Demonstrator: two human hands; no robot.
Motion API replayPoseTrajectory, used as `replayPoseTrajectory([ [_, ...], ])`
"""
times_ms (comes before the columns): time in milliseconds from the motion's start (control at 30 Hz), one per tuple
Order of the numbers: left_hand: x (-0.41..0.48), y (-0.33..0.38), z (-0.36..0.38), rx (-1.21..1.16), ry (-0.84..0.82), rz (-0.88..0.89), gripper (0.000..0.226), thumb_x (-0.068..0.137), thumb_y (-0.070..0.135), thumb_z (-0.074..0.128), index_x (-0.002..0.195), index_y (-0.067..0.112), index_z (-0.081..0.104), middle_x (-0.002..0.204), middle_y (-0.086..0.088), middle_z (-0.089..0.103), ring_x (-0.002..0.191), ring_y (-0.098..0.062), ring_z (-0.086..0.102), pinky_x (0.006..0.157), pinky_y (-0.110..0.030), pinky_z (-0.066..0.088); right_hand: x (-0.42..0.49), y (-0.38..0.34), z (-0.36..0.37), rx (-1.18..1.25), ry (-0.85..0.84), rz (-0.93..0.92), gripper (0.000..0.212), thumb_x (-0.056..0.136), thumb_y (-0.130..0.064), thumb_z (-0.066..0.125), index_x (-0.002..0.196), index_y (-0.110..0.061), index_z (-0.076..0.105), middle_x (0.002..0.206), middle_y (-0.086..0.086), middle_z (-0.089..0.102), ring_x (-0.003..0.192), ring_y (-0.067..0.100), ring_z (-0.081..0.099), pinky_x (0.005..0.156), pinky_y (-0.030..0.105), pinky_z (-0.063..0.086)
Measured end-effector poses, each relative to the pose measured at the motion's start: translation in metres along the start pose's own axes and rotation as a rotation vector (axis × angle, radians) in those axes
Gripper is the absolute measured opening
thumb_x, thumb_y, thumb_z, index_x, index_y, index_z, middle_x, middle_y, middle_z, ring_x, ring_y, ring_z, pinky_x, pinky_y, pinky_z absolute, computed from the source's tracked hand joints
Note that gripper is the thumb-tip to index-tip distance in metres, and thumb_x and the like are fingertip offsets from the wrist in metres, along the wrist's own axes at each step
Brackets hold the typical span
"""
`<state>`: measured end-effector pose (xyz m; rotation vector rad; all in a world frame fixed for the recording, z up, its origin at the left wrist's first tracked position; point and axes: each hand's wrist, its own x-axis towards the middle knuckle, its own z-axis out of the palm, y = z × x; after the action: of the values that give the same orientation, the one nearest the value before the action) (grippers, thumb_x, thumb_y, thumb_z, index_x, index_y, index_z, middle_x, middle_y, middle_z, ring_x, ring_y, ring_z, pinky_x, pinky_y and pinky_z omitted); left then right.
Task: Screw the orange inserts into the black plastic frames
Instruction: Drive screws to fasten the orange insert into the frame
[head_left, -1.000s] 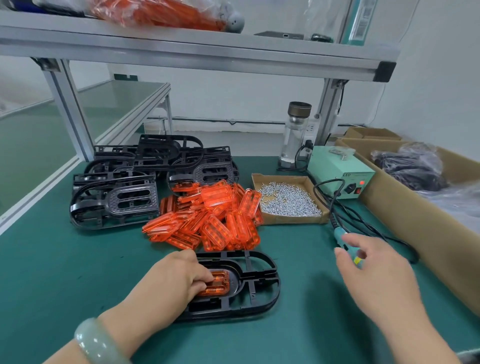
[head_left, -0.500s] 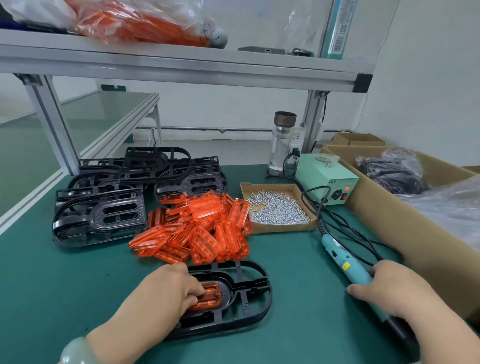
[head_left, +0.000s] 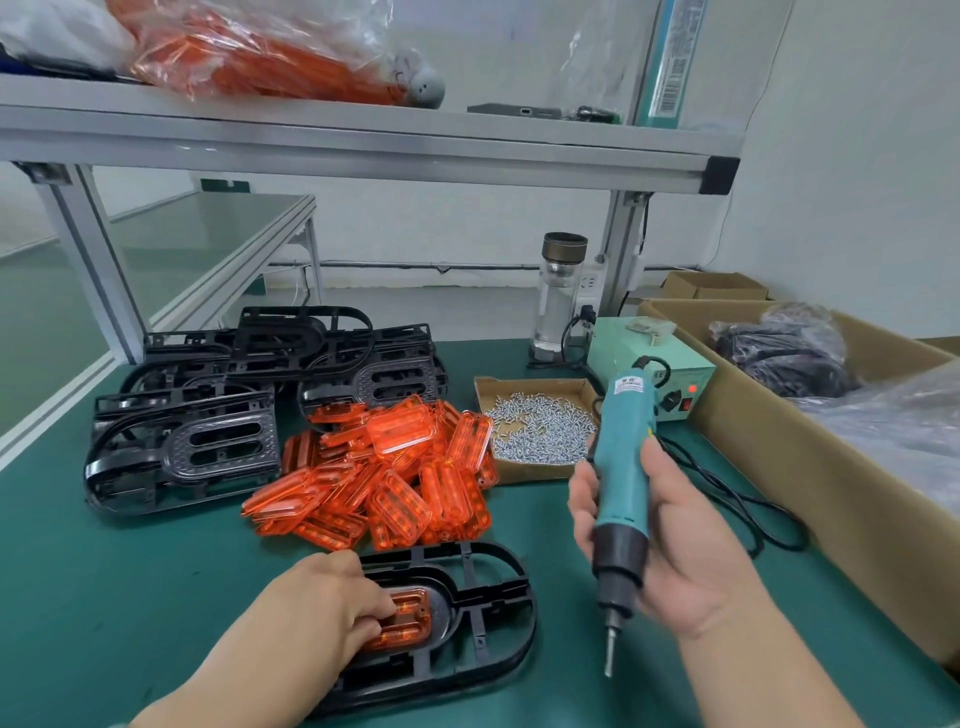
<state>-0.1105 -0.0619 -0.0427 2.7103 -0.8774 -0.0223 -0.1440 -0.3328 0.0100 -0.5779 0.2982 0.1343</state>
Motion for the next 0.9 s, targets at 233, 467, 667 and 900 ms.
replayPoseTrajectory([
  [233,0.004,0.005,-0.006,0.058,-0.064,-0.014,0.026,0.097,0.041,0.043,0.119,0.048,0.056,0.099,0.022,0.04,0.095,0.004,0.04,0.076,-0.003,0.028,0.034,0.012,0.011,0.227,-0.241,-0.023,0.061,0.081,-0.045,0.058,0.123,-0.002,0.052,0.076,0.003,0.066,0.048,0.007,0.057,0.048,0.021,0.053],
  [467,0.006,0.004,-0.015,0.022,-0.126,-0.014,0.023,0.092,0.044,0.051,0.111,0.044,0.062,0.101,0.022,0.047,0.094,0.005,0.049,0.083,-0.007,0.036,0.055,0.02,0.004,0.291,-0.482,-0.006,0.075,0.048,-0.023,0.098,0.114,-0.006,0.067,0.075,0.002,0.069,0.054,0.01,0.066,0.051,0.024,0.058],
  [667,0.031,0.009,-0.041,0.024,-0.096,-0.027,0.018,0.086,0.051,0.053,0.088,0.04,0.066,0.085,0.026,0.06,0.082,0.009,0.055,0.076,-0.012,0.044,0.062,0.018,-0.009,0.204,-0.493,-0.057,0.069,0.059,-0.031,0.093,0.115,-0.007,0.061,0.064,-0.001,0.056,0.045,0.009,0.054,0.047,0.024,0.051],
  [900,0.133,0.049,-0.044,-0.12,0.276,0.052,0.025,0.095,0.026,0.048,0.112,0.03,0.066,0.107,0.015,0.067,0.098,-0.001,0.058,0.085,-0.013,0.041,0.071,0.006,-0.014,0.222,-0.355,-0.135,0.059,0.082,-0.046,0.057,0.123,-0.003,0.055,0.067,0.0,0.051,0.045,0.008,0.049,0.047,0.023,0.048],
])
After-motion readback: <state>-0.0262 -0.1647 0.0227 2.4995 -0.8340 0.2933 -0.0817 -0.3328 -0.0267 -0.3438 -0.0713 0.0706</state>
